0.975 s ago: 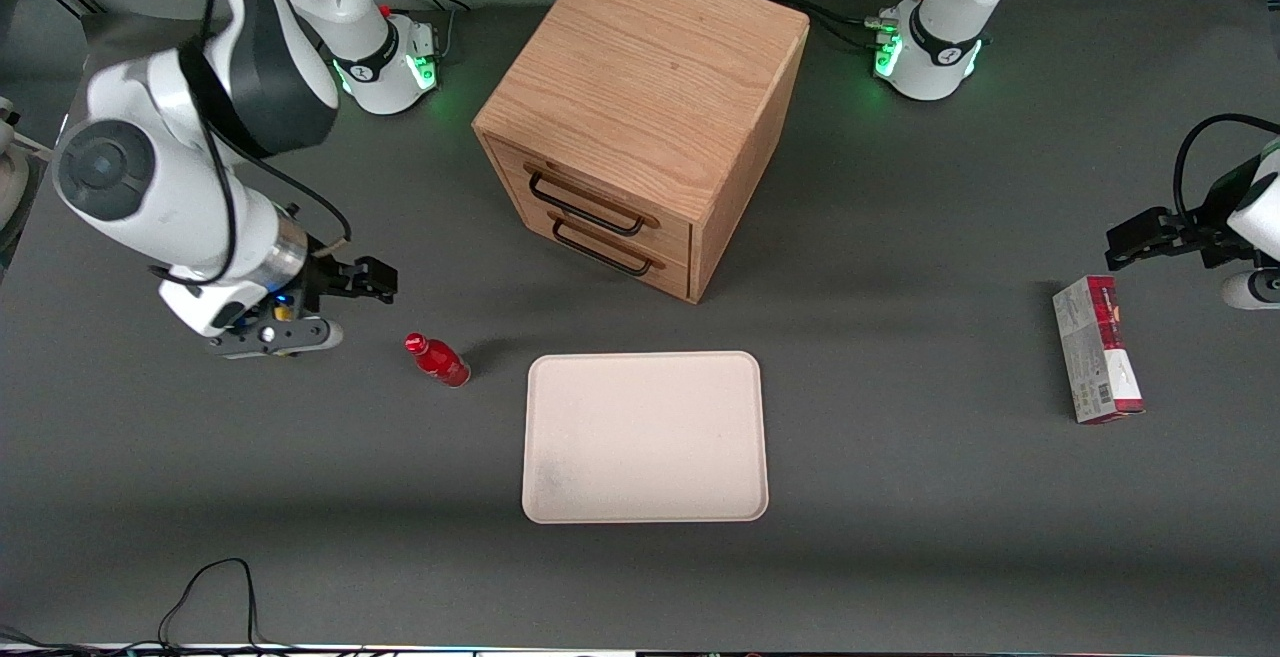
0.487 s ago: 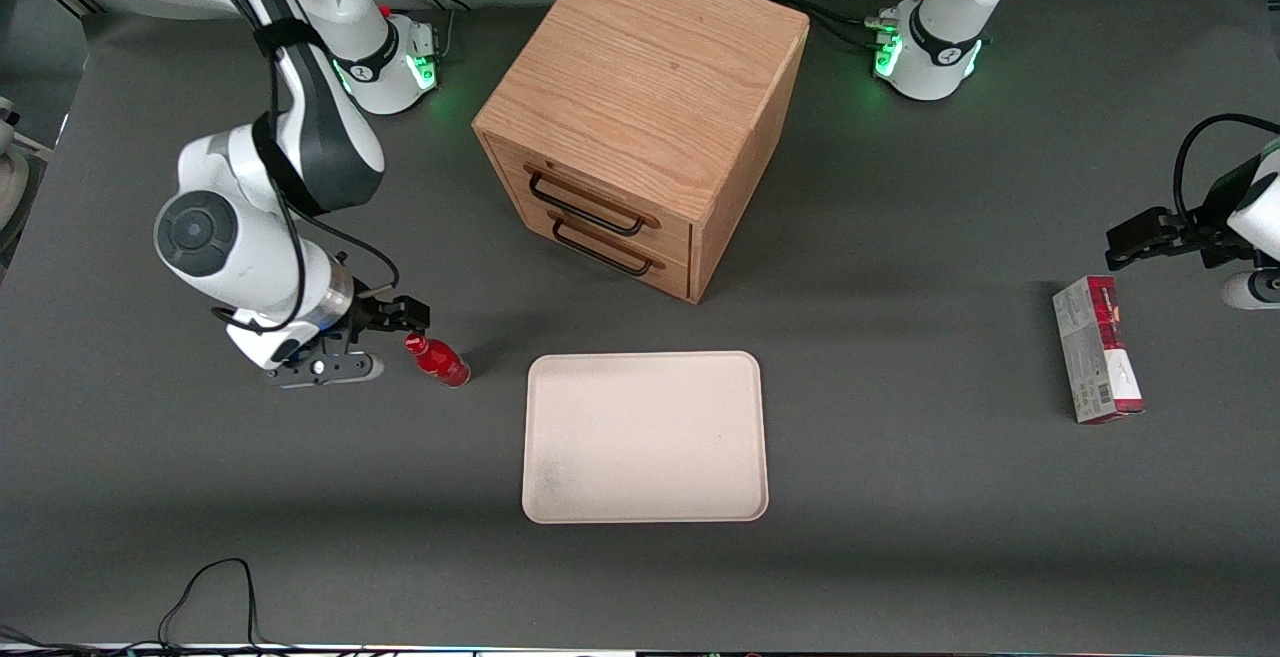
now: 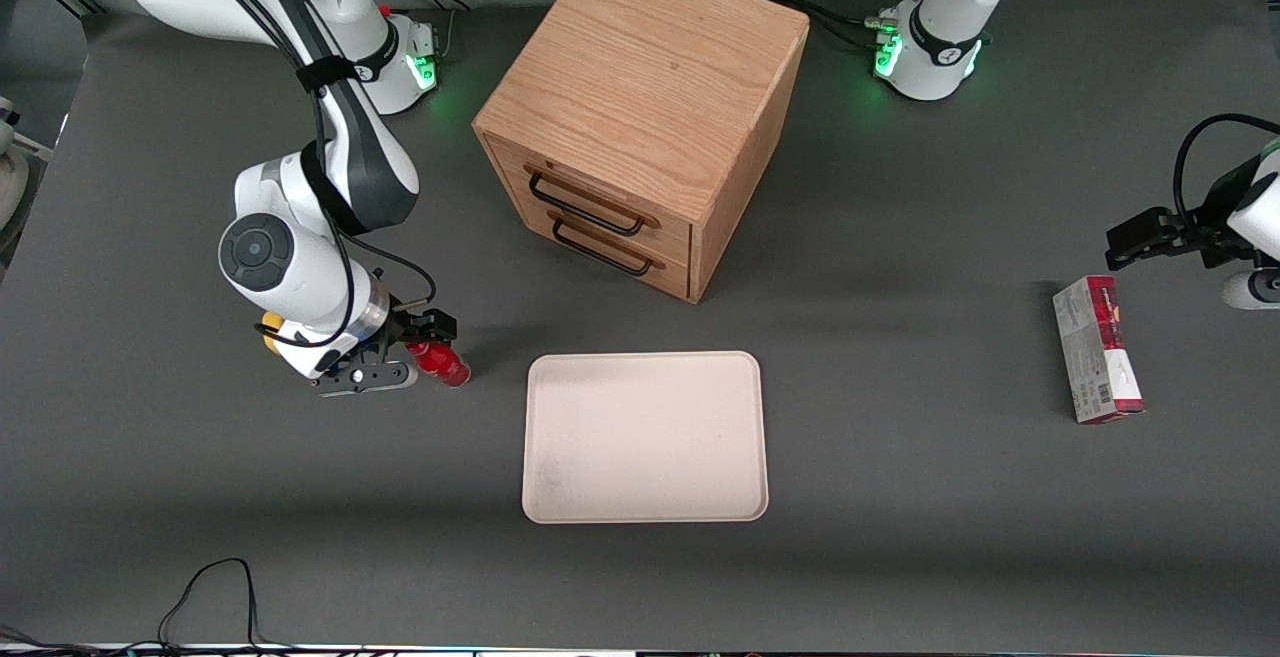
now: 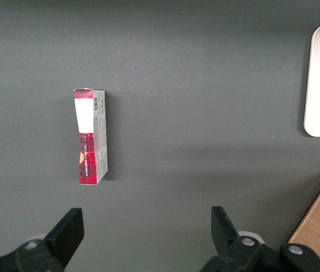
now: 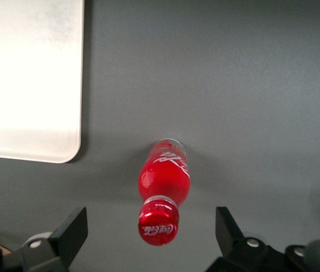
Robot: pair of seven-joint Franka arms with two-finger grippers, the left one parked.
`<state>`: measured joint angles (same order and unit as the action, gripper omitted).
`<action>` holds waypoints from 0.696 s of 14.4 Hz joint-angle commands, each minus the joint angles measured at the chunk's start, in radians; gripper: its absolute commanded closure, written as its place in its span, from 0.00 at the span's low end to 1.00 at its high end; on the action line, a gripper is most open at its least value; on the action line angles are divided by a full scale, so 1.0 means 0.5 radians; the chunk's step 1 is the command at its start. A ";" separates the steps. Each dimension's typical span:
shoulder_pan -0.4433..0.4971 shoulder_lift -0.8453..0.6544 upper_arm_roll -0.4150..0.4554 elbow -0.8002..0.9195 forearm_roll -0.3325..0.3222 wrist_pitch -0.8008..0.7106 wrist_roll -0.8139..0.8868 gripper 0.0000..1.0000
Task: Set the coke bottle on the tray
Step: 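Close the right gripper around the bottle's neck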
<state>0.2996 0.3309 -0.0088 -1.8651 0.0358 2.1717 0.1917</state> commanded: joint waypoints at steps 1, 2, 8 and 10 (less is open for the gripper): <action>0.011 -0.027 -0.013 -0.059 0.024 0.038 0.012 0.00; 0.011 -0.027 -0.013 -0.071 0.024 0.062 0.012 0.00; 0.011 -0.036 -0.019 -0.142 0.017 0.166 0.009 0.00; 0.011 -0.027 -0.019 -0.139 0.011 0.173 0.009 0.00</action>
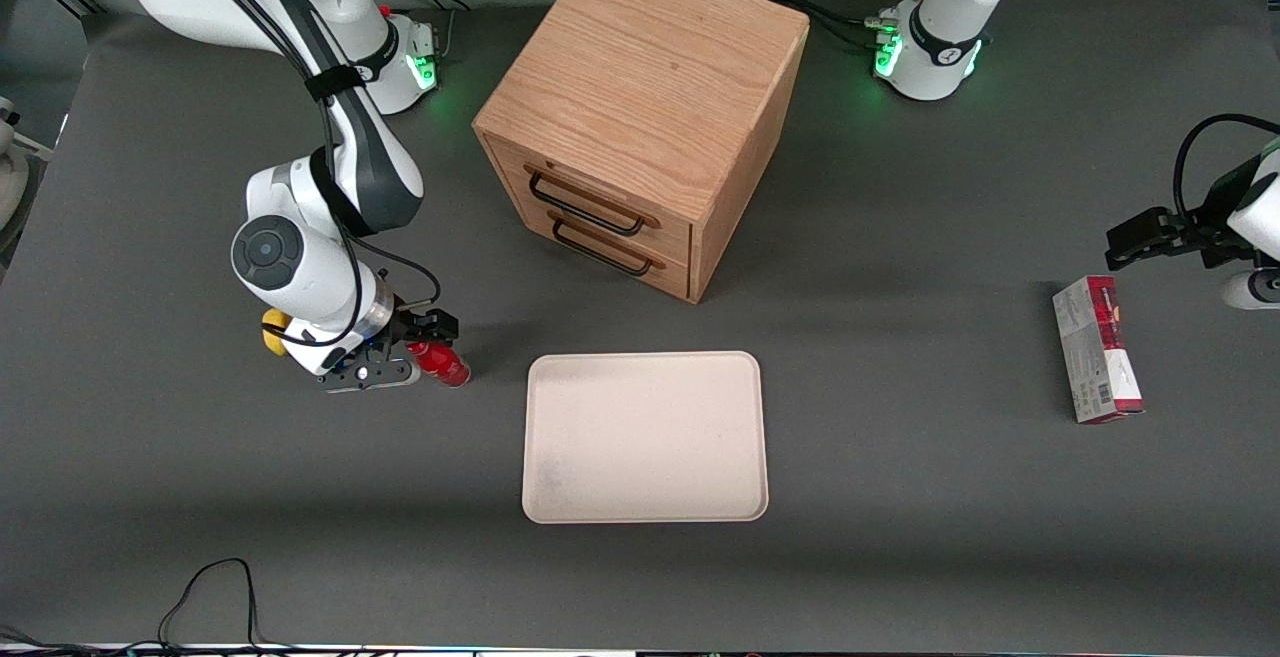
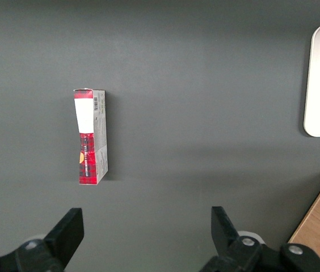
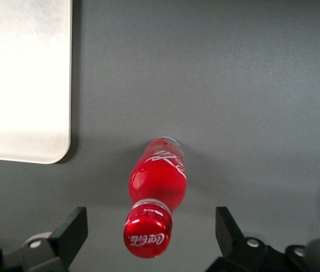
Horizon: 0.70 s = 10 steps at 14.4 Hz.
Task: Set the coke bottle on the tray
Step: 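Close the right gripper around the bottle's neck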
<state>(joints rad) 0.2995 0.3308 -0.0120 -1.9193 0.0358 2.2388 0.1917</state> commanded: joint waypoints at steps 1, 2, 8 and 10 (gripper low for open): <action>0.012 -0.027 -0.013 -0.030 0.011 0.042 0.009 0.00; 0.012 -0.023 -0.013 -0.027 0.008 0.042 0.009 0.01; 0.012 -0.023 -0.013 -0.027 0.005 0.039 0.009 0.85; 0.012 -0.027 -0.013 -0.027 0.005 0.038 0.009 0.94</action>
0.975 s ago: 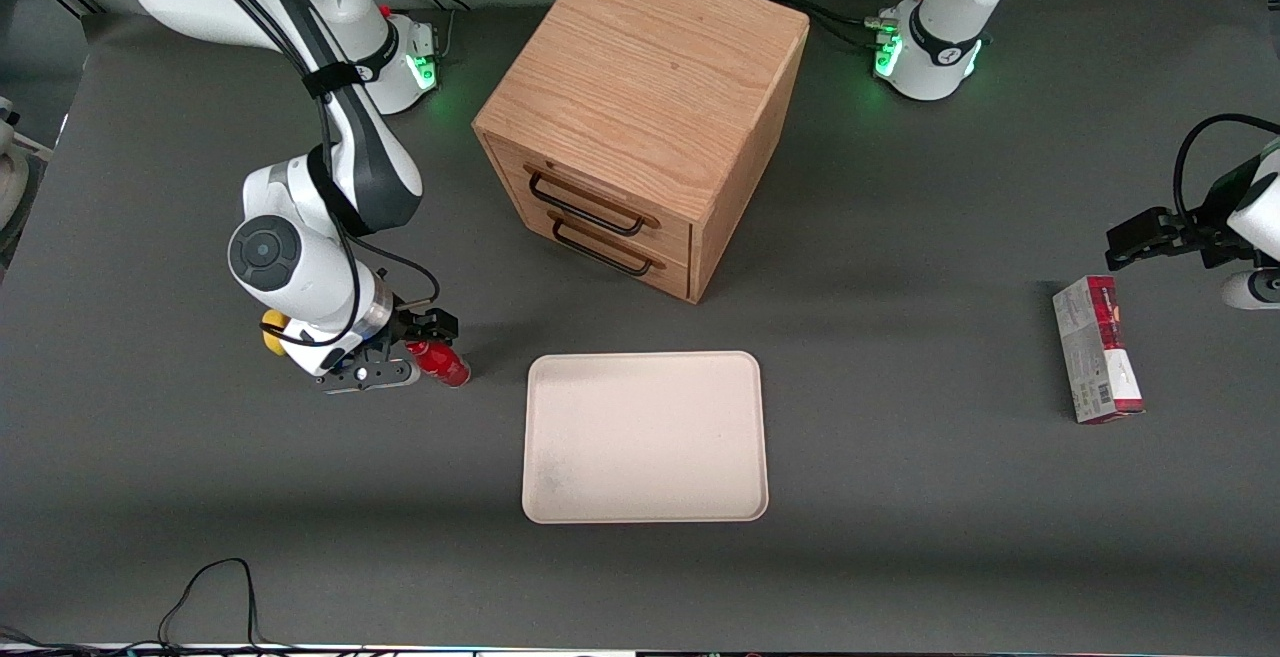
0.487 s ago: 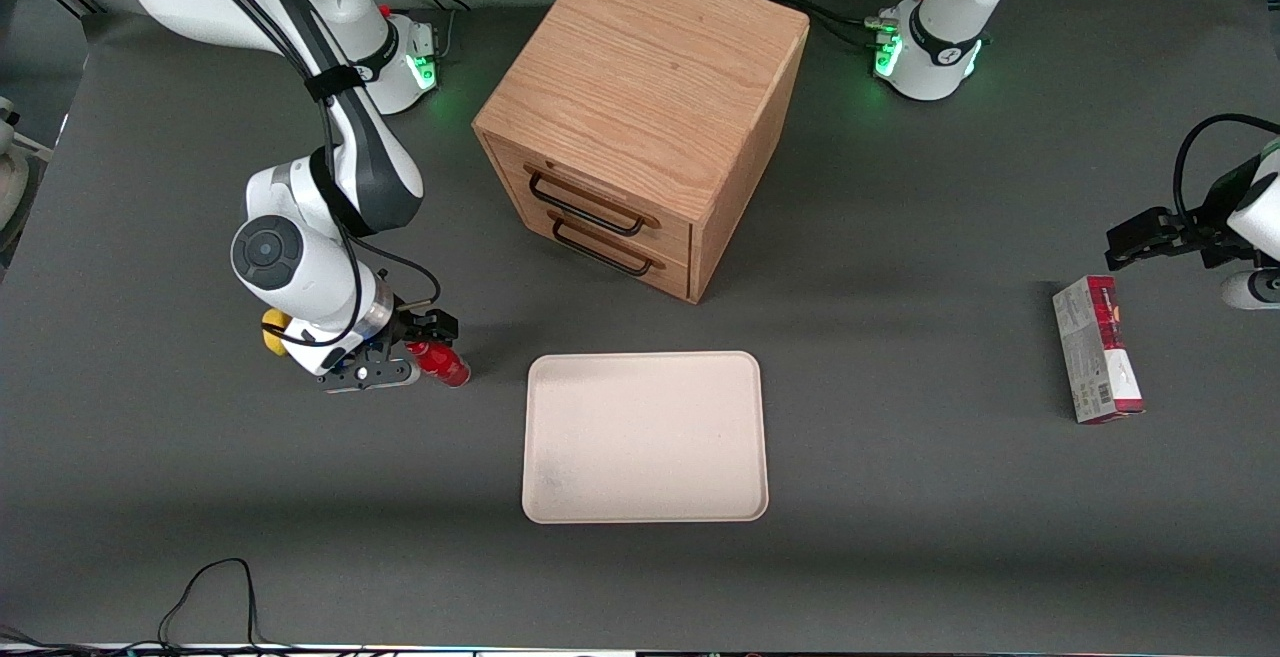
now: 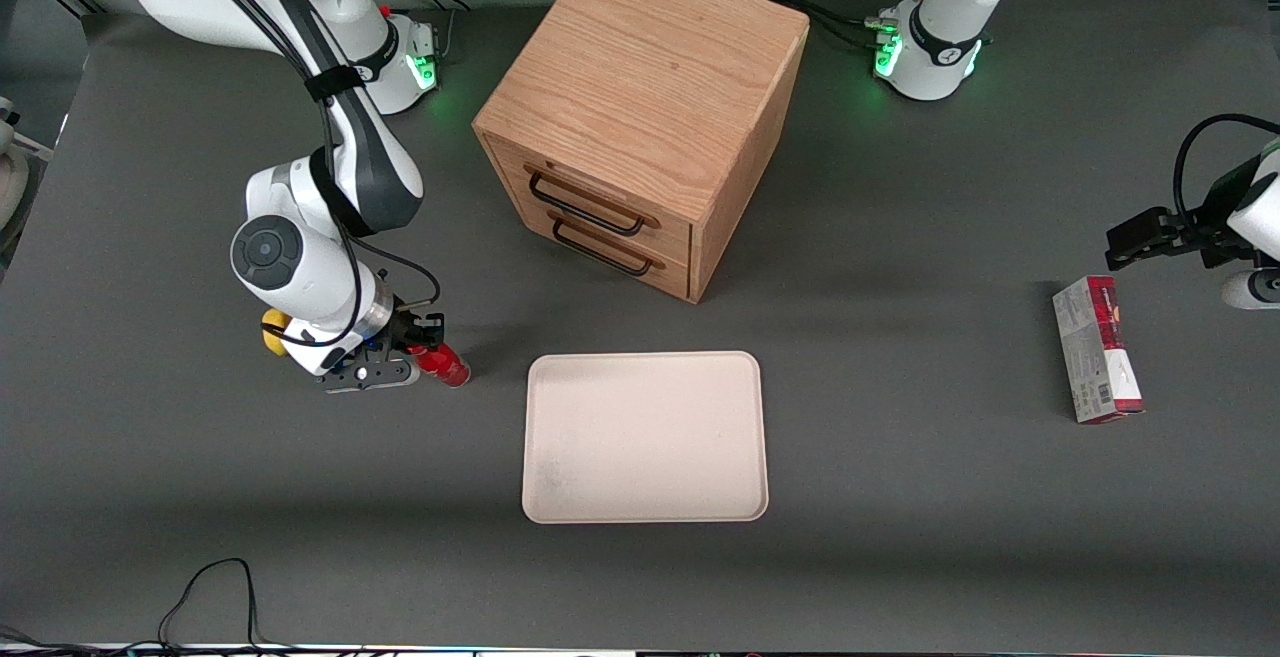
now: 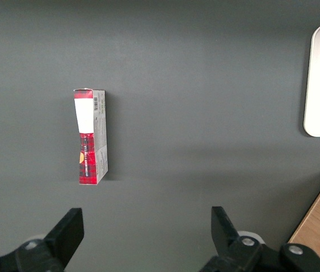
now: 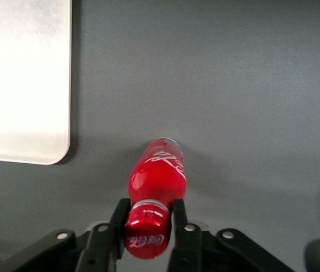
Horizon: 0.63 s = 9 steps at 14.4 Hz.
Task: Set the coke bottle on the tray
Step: 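Close the right gripper around the bottle's neck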
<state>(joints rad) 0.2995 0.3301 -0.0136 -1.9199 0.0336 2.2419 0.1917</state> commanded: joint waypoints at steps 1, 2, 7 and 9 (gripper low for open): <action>0.012 -0.025 -0.010 -0.023 0.010 0.029 0.009 0.94; 0.012 -0.028 -0.010 -0.023 0.010 0.029 0.009 0.94; 0.012 -0.062 -0.010 0.372 0.010 -0.426 0.034 0.98; 0.005 -0.056 -0.013 0.672 0.010 -0.761 0.034 0.98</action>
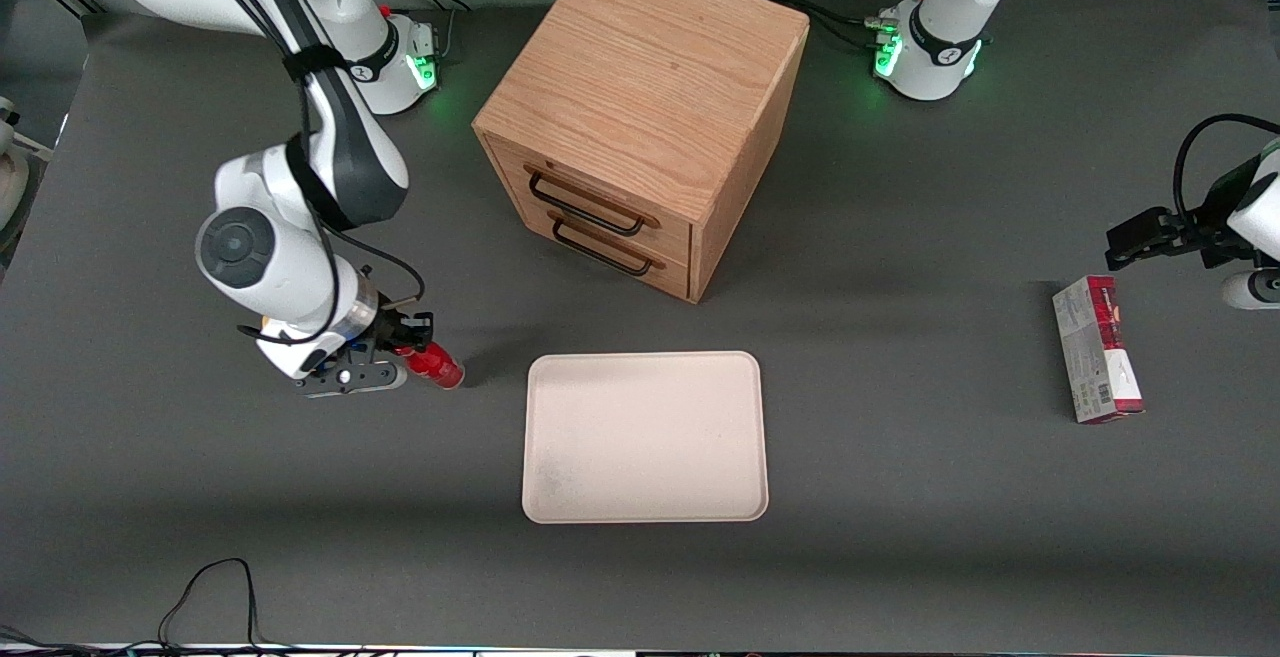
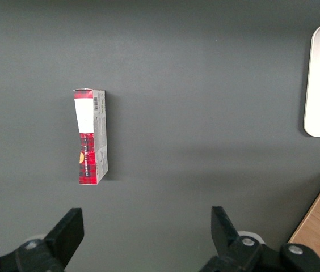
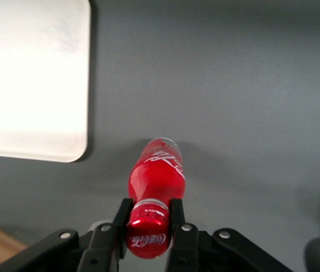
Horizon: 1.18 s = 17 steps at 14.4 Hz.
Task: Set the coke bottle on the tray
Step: 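Lift the bottle with the right gripper off the table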
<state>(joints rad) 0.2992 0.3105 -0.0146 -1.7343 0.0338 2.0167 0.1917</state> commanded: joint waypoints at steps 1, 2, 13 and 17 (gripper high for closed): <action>0.009 -0.017 -0.011 0.445 0.000 -0.452 0.031 0.98; 0.009 -0.011 -0.008 0.586 -0.052 -0.584 0.022 0.98; 0.012 0.274 0.078 1.436 -0.108 -1.100 0.031 1.00; 0.061 0.523 0.143 1.671 -0.129 -1.097 0.037 1.00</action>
<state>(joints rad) 0.3086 0.4786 0.0492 -1.0277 -0.0144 1.4934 0.1918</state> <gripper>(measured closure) 0.683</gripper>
